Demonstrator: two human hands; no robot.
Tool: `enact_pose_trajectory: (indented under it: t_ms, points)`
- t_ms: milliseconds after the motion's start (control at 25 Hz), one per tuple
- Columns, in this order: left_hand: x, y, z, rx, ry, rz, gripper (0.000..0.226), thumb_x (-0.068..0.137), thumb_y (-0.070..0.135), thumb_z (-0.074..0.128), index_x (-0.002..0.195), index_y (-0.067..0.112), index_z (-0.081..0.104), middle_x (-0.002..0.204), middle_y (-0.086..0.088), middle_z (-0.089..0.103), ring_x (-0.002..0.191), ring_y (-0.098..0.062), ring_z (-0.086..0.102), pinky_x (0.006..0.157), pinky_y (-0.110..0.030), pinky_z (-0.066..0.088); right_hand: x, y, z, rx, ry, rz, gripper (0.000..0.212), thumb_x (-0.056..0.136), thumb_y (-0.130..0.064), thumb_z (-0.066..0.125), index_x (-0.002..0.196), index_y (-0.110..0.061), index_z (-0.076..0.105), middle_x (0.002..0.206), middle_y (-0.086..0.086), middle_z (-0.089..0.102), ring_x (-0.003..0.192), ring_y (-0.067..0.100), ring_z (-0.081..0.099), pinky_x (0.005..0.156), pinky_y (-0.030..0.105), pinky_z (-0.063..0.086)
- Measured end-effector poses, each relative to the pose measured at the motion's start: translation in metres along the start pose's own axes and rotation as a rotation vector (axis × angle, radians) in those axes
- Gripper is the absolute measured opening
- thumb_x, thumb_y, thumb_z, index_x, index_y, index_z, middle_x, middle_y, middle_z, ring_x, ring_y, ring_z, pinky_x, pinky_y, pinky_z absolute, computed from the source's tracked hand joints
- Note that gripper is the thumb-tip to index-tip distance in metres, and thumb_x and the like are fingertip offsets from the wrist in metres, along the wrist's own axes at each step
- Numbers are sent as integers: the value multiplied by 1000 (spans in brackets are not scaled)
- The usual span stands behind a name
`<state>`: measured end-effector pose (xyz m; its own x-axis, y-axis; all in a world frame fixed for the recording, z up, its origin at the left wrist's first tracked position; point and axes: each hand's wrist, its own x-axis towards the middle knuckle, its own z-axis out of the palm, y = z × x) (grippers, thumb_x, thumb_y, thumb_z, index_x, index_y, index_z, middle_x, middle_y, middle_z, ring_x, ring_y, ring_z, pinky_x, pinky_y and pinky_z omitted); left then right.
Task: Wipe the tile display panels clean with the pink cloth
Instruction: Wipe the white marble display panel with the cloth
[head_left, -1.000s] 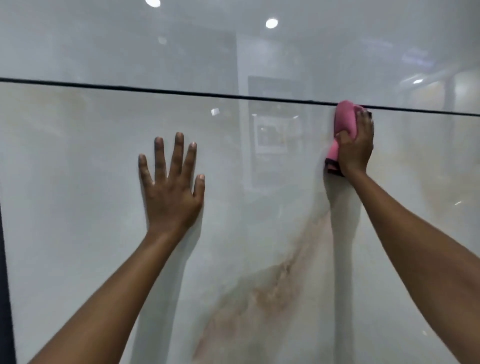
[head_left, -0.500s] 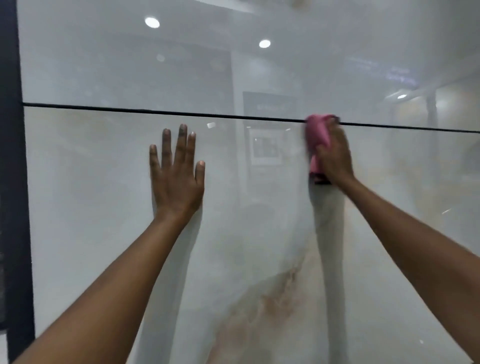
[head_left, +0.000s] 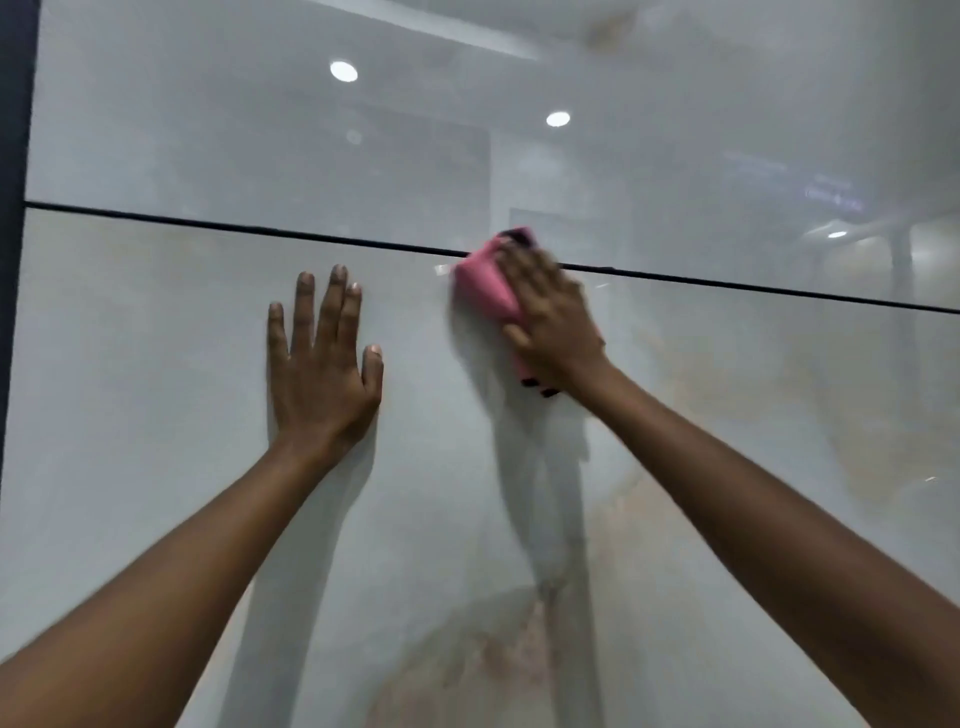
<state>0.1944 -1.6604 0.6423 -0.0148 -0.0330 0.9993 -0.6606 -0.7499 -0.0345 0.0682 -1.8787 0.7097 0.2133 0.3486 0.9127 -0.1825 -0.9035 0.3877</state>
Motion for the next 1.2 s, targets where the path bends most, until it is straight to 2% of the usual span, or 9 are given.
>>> enact_pose_trajectory:
  t_ms: [240, 400, 560, 640, 760, 880, 960, 1080, 1200]
  points:
    - [-14, 126, 41, 1, -82, 157, 62, 97, 42, 29, 154, 18, 26, 162, -4, 17, 149, -31, 8, 118, -52, -2, -65, 199, -43, 106, 34, 922, 75, 93, -38, 53, 155, -12, 19, 164, 3, 9, 150, 22, 3, 118, 48, 15]
    - [-21, 128, 50, 85, -44, 108, 61, 97, 41, 34, 154, 21, 26, 162, -4, 18, 149, -34, 10, 117, -57, 3, -90, 174, -21, 235, 198, 715, 76, 82, -36, 49, 151, -9, 33, 159, 9, 27, 148, 24, 20, 118, 37, 19]
    - [-21, 128, 44, 55, -67, 95, 59, 99, 40, 30, 154, 20, 24, 162, -6, 16, 149, -33, 10, 117, -55, 3, -168, 53, 6, 216, 23, -69, 73, 74, -26, 53, 142, -3, 46, 151, 14, 41, 143, 30, 32, 114, 43, 29]
    - [-39, 135, 44, 49, -76, 151, 57, 100, 39, 29, 153, 18, 25, 161, -7, 17, 148, -34, 13, 117, -55, 7, -166, 72, 0, 187, -19, -253, 73, 69, -23, 52, 139, -4, 51, 147, 14, 46, 139, 30, 37, 109, 42, 32]
    - [-79, 162, 51, 121, -139, 220, 60, 98, 45, 30, 153, 21, 24, 162, -5, 14, 148, -36, 11, 116, -58, 11, -138, 168, -15, 158, 150, 99, 69, 73, -24, 49, 139, -5, 50, 145, 19, 47, 137, 38, 39, 108, 53, 36]
    - [-82, 169, 54, 149, -173, 178, 61, 98, 45, 30, 153, 21, 25, 161, -8, 19, 148, -38, 10, 116, -60, 11, -127, 262, -38, 172, 152, 632, 75, 77, -27, 47, 150, -19, 35, 159, 3, 28, 148, 25, 19, 110, 46, 23]
    - [-82, 168, 54, 130, -170, 156, 59, 99, 44, 29, 153, 21, 24, 161, -8, 18, 148, -37, 10, 117, -59, 9, -133, 254, -35, 184, 208, 683, 74, 78, -25, 48, 150, -18, 34, 159, 4, 28, 149, 24, 19, 110, 45, 24]
    - [-87, 169, 53, 97, -172, 160, 55, 101, 39, 24, 154, 22, 21, 161, -7, 17, 149, -37, 8, 118, -58, 7, -187, 150, -1, 290, 179, 326, 64, 84, -29, 50, 142, -3, 46, 148, 20, 43, 140, 38, 36, 109, 57, 34]
    - [-82, 168, 48, 7, -182, 170, 55, 101, 35, 26, 154, 24, 18, 161, -5, 16, 149, -33, 7, 118, -57, 6, -279, 19, 10, 275, -146, -450, 56, 88, -25, 48, 143, -13, 49, 152, 8, 41, 146, 28, 27, 118, 48, 22]
